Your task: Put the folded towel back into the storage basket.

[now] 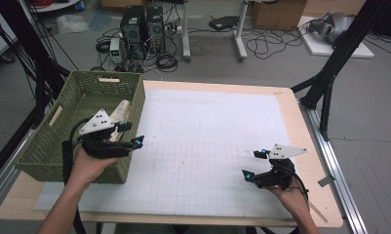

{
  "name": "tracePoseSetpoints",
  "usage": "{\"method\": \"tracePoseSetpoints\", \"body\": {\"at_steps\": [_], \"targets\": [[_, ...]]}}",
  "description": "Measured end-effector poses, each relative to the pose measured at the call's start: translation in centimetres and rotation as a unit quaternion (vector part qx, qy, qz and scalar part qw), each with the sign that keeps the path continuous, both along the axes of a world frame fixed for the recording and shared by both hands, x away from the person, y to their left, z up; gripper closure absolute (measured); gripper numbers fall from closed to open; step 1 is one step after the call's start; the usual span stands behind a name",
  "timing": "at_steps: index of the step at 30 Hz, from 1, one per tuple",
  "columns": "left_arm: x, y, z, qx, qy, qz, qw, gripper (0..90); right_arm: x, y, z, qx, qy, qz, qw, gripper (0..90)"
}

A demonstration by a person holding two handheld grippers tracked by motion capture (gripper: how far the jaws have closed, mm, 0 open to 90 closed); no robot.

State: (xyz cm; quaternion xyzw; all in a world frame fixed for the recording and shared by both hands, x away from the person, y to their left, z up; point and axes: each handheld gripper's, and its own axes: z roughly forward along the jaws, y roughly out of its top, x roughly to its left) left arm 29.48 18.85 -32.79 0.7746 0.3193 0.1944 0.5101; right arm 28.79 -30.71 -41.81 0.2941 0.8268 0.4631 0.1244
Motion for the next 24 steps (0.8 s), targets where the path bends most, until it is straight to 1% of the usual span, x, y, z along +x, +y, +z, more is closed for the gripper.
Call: {"method": "tracePoseSetpoints", "body": {"at_steps": [4, 7, 11, 12, 15, 17, 18, 19, 20, 24], "targets": [[-0.3, -0.8, 0.0, 0.000, -0.005, -0.002, 1.0000, 33.1, 0.0, 0.0, 0.0, 0.000, 0.000, 0.000, 1.0000, 12.4], [-0.5, -1.4, -0.2, -0.005, -0.003, -0.003, 1.0000, 31.1, 0.0, 0.0, 0.0, 0.000, -0.001, 0.000, 1.0000, 12.4], [-0.8, -2.2, -0.4, -0.003, -0.003, -0.008, 1.0000, 29.9, 0.1, 0.1, 0.0, 0.000, -0.002, 0.001, 1.0000, 12.4], [-0.9, -2.4, -0.5, -0.006, -0.002, -0.009, 0.9999, 29.7, 0.1, 0.1, 0.0, -0.001, -0.002, 0.000, 1.0000, 12.4], [-1.1, -3.0, -0.7, -0.007, -0.002, -0.012, 0.9999, 29.5, 0.1, 0.1, 0.1, -0.001, -0.002, 0.001, 1.0000, 12.4], [-1.3, -3.4, -0.8, -0.007, -0.005, -0.008, 0.9999, 29.5, 0.1, 0.1, 0.1, -0.001, -0.002, 0.001, 1.0000, 12.4], [-1.4, -3.5, -0.8, -0.006, -0.007, -0.010, 0.9999, 29.5, 0.1, 0.1, 0.0, -0.001, -0.002, 0.001, 1.0000, 12.4], [-1.5, -3.7, -0.8, -0.009, -0.007, -0.012, 0.9999, 29.5, 0.1, 0.1, 0.0, -0.001, -0.002, 0.002, 1.0000, 12.4], [-1.6, -3.8, -0.8, -0.007, -0.007, -0.013, 0.9999, 29.6, 0.1, 0.1, 0.0, -0.001, -0.002, 0.002, 1.0000, 12.4], [-1.9, -4.5, -1.1, -0.012, -0.006, -0.018, 0.9998, 29.6, 0.1, 0.2, 0.0, -0.002, -0.002, 0.003, 1.0000, 12.4]]}}
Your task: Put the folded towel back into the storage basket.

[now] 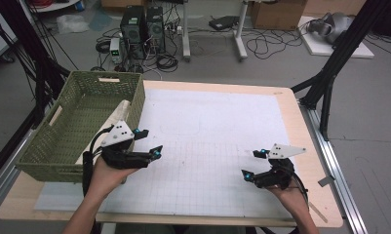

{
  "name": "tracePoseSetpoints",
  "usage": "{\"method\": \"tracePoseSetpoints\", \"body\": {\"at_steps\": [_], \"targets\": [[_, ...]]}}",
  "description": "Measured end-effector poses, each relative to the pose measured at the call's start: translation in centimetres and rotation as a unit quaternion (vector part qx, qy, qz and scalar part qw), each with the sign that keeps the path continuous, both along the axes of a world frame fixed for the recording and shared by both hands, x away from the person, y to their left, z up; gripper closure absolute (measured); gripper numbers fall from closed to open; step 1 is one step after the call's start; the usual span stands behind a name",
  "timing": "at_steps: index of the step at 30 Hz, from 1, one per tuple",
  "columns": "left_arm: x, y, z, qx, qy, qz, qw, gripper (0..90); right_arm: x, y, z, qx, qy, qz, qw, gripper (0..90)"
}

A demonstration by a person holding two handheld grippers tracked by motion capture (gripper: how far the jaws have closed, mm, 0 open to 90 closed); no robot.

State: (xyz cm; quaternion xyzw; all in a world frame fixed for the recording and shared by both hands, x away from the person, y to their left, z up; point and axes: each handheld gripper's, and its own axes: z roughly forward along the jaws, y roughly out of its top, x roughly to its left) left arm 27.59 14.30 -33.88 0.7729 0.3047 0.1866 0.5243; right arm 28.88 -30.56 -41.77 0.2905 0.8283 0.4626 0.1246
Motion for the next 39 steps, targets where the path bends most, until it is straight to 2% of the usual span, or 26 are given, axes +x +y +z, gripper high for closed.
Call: {"method": "tracePoseSetpoints", "body": {"at_steps": [15, 25, 28, 39], "targets": [[-0.5, -3.1, -1.6, -0.012, -0.001, -0.004, 0.9999, 27.7, 0.0, 0.0, 0.0, 0.001, -0.002, 0.001, 1.0000, 12.4], [-0.7, -4.2, -3.0, -0.008, 0.001, 0.005, 1.0000, 25.1, 0.0, 0.1, 0.1, 0.001, -0.005, 0.001, 1.0000, 12.4], [-0.7, -4.6, -3.6, 0.000, 0.004, 0.002, 1.0000, 24.7, 0.0, 0.1, 0.1, 0.001, -0.003, 0.002, 1.0000, 12.4], [-0.8, -5.5, -4.7, 0.003, 0.012, -0.005, 0.9999, 24.3, 0.0, 0.1, 0.1, 0.001, -0.004, 0.002, 1.0000, 12.3]]}}
